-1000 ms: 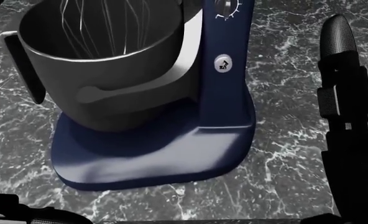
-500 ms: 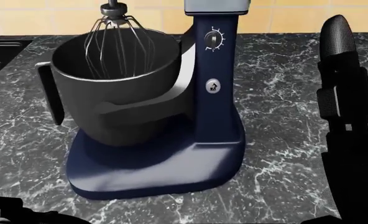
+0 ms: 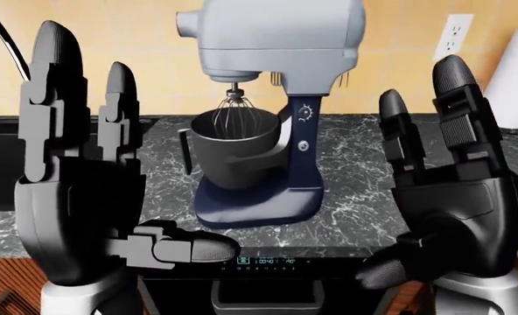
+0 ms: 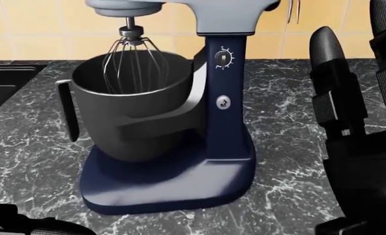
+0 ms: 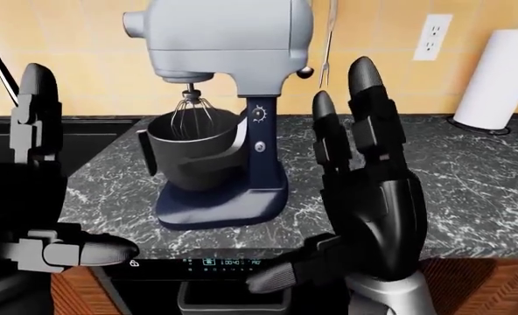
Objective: Open the stand mixer head.
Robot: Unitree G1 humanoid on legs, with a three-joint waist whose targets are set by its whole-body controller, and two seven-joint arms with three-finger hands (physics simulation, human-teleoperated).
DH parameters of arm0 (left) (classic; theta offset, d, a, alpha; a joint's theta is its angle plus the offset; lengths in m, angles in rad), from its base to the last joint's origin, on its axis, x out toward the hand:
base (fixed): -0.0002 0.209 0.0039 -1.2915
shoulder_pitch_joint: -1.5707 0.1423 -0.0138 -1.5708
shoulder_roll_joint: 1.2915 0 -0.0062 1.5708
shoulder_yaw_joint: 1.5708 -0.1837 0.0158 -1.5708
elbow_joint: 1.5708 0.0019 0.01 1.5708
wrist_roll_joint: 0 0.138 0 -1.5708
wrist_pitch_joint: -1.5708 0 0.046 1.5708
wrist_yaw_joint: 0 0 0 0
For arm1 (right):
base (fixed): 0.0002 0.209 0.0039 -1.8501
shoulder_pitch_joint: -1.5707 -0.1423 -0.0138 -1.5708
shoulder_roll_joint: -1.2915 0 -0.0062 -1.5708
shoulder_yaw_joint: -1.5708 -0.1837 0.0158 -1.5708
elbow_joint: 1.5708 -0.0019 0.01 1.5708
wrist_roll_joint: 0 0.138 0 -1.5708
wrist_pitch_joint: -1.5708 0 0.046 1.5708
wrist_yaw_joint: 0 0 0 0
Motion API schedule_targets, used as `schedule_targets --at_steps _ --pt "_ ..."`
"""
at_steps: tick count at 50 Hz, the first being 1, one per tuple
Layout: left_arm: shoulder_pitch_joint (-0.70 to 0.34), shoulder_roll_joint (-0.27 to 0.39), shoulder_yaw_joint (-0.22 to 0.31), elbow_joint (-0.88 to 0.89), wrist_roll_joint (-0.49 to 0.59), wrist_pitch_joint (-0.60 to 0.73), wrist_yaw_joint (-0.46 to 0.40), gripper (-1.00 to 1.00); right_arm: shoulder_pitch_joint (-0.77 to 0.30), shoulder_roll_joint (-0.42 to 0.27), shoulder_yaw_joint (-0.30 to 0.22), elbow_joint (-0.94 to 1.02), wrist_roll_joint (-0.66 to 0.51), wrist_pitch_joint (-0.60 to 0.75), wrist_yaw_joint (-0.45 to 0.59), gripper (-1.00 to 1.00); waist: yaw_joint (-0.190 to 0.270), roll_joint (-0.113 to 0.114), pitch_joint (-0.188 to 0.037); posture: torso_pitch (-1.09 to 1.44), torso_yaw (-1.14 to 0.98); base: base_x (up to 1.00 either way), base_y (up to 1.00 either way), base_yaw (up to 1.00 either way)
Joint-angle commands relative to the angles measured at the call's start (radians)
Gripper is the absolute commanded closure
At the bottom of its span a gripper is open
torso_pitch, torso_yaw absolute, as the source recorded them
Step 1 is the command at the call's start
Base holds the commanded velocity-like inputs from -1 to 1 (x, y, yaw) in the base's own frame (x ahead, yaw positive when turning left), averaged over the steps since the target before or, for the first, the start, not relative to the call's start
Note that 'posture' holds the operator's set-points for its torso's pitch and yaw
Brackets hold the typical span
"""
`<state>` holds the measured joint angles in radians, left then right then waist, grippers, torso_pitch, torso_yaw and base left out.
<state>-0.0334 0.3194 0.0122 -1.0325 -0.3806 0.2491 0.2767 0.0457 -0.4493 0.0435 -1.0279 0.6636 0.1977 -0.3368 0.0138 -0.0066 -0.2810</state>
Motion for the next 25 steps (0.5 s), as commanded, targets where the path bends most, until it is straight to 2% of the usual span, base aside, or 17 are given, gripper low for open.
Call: schedule_targets --at_steps 1,4,7,11,18,25 --pt "-0.018 0.01 0.011 -0.014 0.001 -0.018 0.002 -1.0 -0.028 -0.041 -0.001 -0.019 0.105 -0.02 -0.07 -1.0 0.0 -0.001 0.005 -0.37 0.0 0.0 0.0 0.0" --pt "-0.018 0.012 0.014 -0.014 -0.002 -0.017 0.004 -1.0 -0.05 -0.077 0.007 -0.019 0.188 -0.017 -0.124 -1.0 -0.001 -0.003 0.005 -0.37 0.0 0.0 0.0 0.0" --pt "-0.015 0.007 0.007 -0.014 0.008 -0.019 0.001 -1.0 -0.06 -0.083 -0.003 -0.019 0.222 -0.006 -0.136 -1.0 -0.001 -0.005 0.006 -0.37 0.0 0.0 0.0 0.0" --pt "-0.012 -0.006 0.004 -0.015 0.021 -0.016 -0.011 -1.0 -0.074 -0.064 0.0 -0.019 0.22 0.02 -0.138 -1.0 0.0 -0.008 0.005 -0.37 0.0 0.0 0.0 0.0" --pt "-0.009 -0.011 0.001 -0.014 0.024 -0.018 -0.017 -1.0 -0.116 -0.027 -0.031 -0.019 0.259 0.093 -0.156 -1.0 0.001 -0.008 0.002 -0.37 0.0 0.0 0.0 0.0" --pt "-0.008 -0.009 0.003 -0.014 0.023 -0.019 -0.017 -1.0 -0.127 0.01 -0.076 -0.019 0.372 0.165 -0.182 -1.0 0.002 -0.009 -0.001 -0.37 0.0 0.0 0.0 0.0"
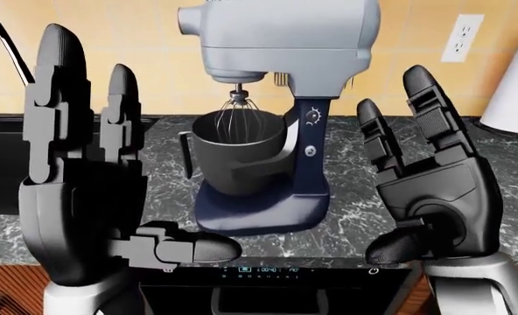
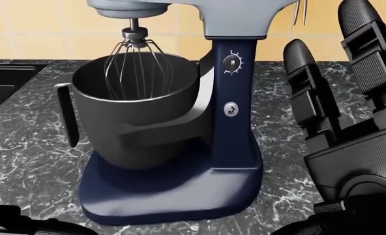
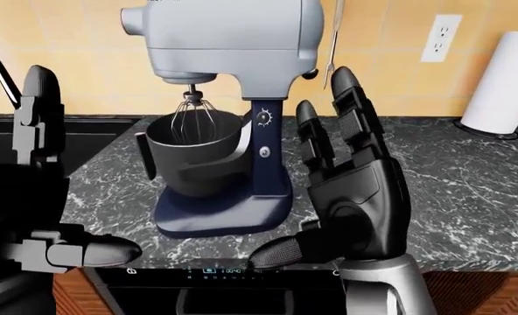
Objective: Open the stand mixer head.
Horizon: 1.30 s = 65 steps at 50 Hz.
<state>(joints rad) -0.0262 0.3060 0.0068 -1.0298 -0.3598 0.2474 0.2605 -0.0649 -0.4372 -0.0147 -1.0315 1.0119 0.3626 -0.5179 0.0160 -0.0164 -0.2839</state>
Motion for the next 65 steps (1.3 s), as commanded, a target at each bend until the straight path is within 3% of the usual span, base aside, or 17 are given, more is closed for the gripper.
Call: schedule_targets --at_steps 1,8,19,33,43,53,65 --pt "-0.017 0.005 0.01 -0.017 0.0 -0.015 0.0 -1.0 -0.015 0.003 -0.022 -0.016 0.04 0.007 -0.004 -1.0 0.0 0.001 0.001 -0.37 0.0 0.0 0.0 0.0" --pt "-0.019 0.002 0.012 -0.017 0.003 -0.009 0.002 -1.0 0.059 0.029 -0.01 -0.016 0.008 -0.001 0.043 -1.0 0.001 0.0 0.001 -0.37 0.0 0.0 0.0 0.0" --pt "-0.018 -0.015 0.007 -0.017 0.02 -0.003 -0.013 -1.0 0.043 0.082 -0.065 -0.016 0.082 0.082 0.031 -1.0 -0.001 0.0 0.0 -0.37 0.0 0.0 0.0 0.0" --pt "-0.018 -0.029 0.006 -0.017 0.03 0.003 -0.023 -1.0 0.045 0.199 -0.114 -0.016 0.055 0.21 0.075 -1.0 0.0 0.0 0.001 -0.37 0.0 0.0 0.0 0.0" --pt "-0.021 -0.028 0.008 -0.017 0.022 0.006 -0.018 -1.0 0.052 0.22 -0.088 -0.016 0.062 0.235 0.061 -1.0 0.002 0.002 0.001 -0.37 0.0 0.0 0.0 0.0" --pt "-0.023 -0.029 0.014 -0.017 0.016 0.009 -0.02 -1.0 -0.02 0.219 -0.083 -0.016 0.115 0.26 -0.009 -1.0 0.003 0.005 0.001 -0.37 0.0 0.0 0.0 0.0" --pt "-0.021 -0.025 0.014 -0.017 0.014 0.007 -0.016 -1.0 -0.003 0.306 -0.092 -0.016 0.055 0.339 0.042 -1.0 0.007 0.005 0.0 -0.37 0.0 0.0 0.0 0.0"
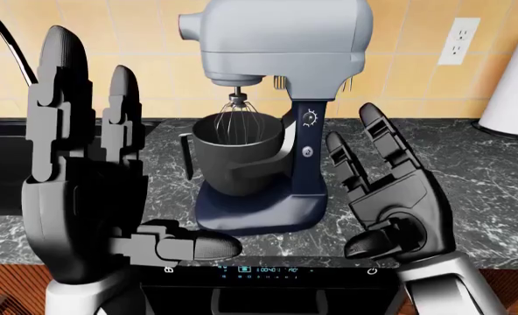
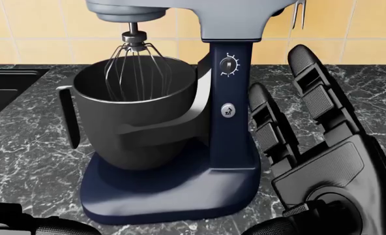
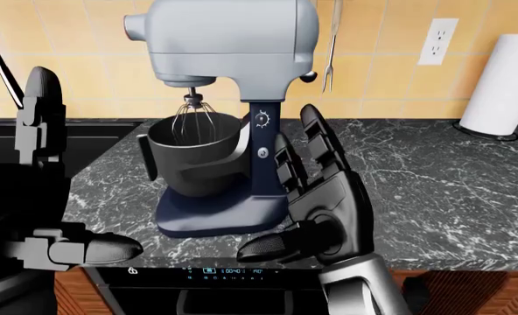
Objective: Open the stand mixer head.
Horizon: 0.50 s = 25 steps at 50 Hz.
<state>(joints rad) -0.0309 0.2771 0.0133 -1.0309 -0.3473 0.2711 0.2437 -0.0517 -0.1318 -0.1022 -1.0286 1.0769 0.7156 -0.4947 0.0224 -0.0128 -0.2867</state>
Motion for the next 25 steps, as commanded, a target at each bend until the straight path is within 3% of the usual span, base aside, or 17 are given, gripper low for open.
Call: schedule_targets --at_steps 1,25 --pt "-0.016 0.003 0.007 -0.016 0.005 -0.016 -0.001 -1.0 -0.013 0.007 -0.002 -0.019 -0.013 -0.007 0.022 -1.0 0.0 0.002 0.002 -0.37 0.0 0.0 0.0 0.0" --pt "-0.008 -0.012 -0.001 -0.016 0.018 -0.02 -0.016 -1.0 -0.006 0.058 0.028 0.04 -0.069 0.018 0.068 -1.0 0.002 0.006 -0.001 -0.37 0.0 0.0 0.0 0.0"
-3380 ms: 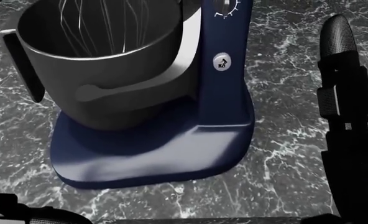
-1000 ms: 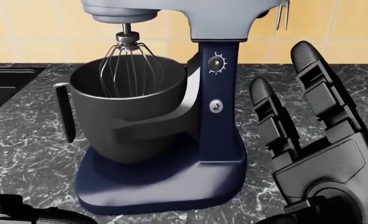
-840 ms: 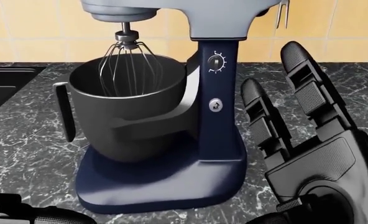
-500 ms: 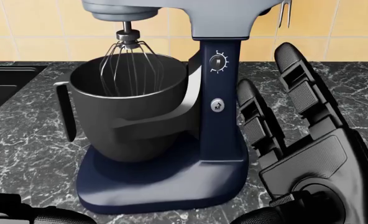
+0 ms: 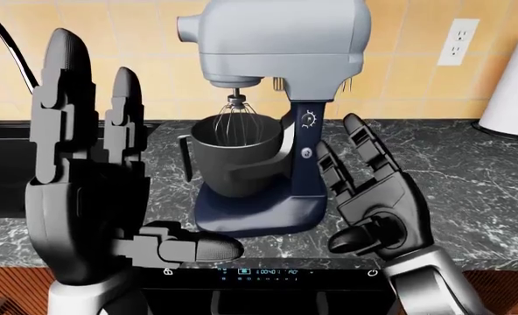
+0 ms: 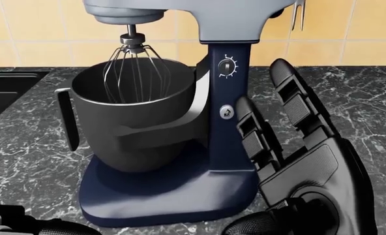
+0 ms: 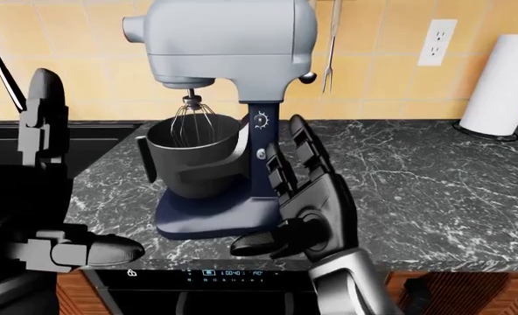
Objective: Open the stand mixer head.
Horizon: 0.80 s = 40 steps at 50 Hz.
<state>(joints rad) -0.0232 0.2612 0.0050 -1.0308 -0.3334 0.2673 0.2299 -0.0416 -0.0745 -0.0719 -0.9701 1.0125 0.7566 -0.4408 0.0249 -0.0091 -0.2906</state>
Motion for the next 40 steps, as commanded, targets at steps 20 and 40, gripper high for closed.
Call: schedule_targets --at_steps 20,40 --pt "-0.014 -0.008 0.001 -0.016 0.016 -0.016 -0.015 -1.0 0.011 0.026 0.026 0.005 -0.065 -0.024 0.068 -1.0 0.0 0.003 0.002 -0.37 0.0 0.0 0.0 0.0" --pt "-0.015 -0.02 0.005 -0.016 0.023 -0.01 -0.026 -1.0 0.015 0.044 0.043 0.055 -0.119 -0.035 0.112 -1.0 0.0 0.005 0.001 -0.37 0.0 0.0 0.0 0.0"
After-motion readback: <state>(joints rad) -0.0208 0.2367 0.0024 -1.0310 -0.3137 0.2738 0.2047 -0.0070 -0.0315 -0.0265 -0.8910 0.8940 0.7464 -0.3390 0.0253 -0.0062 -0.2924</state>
